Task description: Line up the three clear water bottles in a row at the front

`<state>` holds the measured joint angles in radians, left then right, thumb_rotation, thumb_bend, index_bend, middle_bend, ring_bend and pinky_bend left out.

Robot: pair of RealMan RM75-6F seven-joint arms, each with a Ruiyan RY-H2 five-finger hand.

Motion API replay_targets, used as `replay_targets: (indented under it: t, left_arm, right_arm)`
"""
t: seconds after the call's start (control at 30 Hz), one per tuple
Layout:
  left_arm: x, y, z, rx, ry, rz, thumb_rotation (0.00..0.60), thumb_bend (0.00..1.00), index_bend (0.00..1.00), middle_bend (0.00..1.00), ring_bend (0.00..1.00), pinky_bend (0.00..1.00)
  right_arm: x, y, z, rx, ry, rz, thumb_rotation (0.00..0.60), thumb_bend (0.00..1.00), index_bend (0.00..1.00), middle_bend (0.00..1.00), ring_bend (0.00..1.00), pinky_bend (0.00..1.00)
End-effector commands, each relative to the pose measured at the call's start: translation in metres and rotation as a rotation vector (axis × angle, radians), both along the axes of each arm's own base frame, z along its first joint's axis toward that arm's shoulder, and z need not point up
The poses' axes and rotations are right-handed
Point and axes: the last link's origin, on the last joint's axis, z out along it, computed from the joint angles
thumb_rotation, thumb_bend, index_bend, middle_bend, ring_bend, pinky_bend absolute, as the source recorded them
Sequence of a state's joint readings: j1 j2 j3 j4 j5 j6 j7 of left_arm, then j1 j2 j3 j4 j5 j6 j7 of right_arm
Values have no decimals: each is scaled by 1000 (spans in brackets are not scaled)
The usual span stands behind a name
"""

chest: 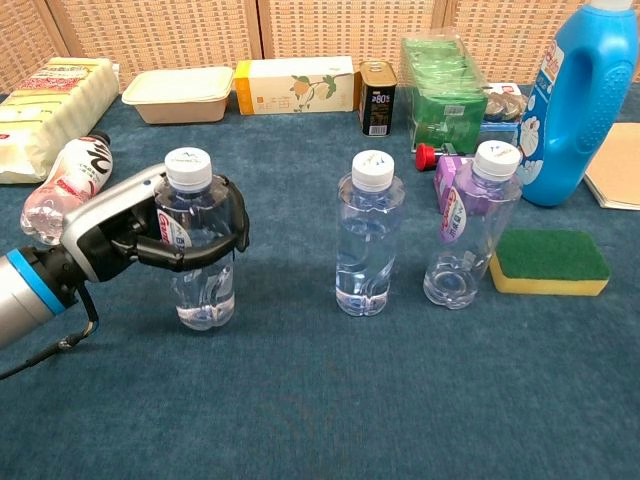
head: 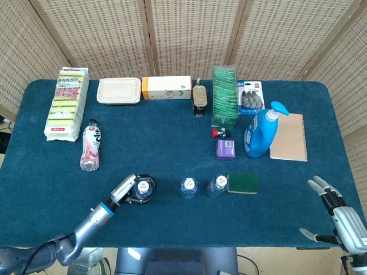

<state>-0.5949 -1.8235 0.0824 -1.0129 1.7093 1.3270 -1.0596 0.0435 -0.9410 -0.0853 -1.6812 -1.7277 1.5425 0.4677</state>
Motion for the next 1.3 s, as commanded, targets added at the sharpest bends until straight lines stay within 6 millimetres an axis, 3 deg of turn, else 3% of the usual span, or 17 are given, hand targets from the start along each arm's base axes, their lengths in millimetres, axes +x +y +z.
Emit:
replay_targets:
  t: [0.03, 0.57, 1.17, 1.3]
  left_arm:
    - [2, -3, -3, -1, 5, -14, 600, 381, 552, 554, 437, 515]
    - [29, 3, -17, 71, 43, -87, 600, 378, 551, 555, 438, 511]
    - [31, 12, -30, 91, 19, -50, 600, 361, 552, 554, 438, 507]
    - [32, 13, -34, 82, 24, -48, 600, 353, 551, 529, 397, 493]
  right_arm:
    - [0, 0, 0, 0, 0, -1, 600, 0, 58, 0, 0, 0]
    - [0, 0, 1, 2, -7, 3, 600, 0, 61, 0, 0, 0]
    - [2, 0, -3, 20, -1, 12, 600, 0, 64, 0, 0, 0]
    - [2, 1, -2, 21, -2, 13, 600, 0, 65, 0, 0, 0]
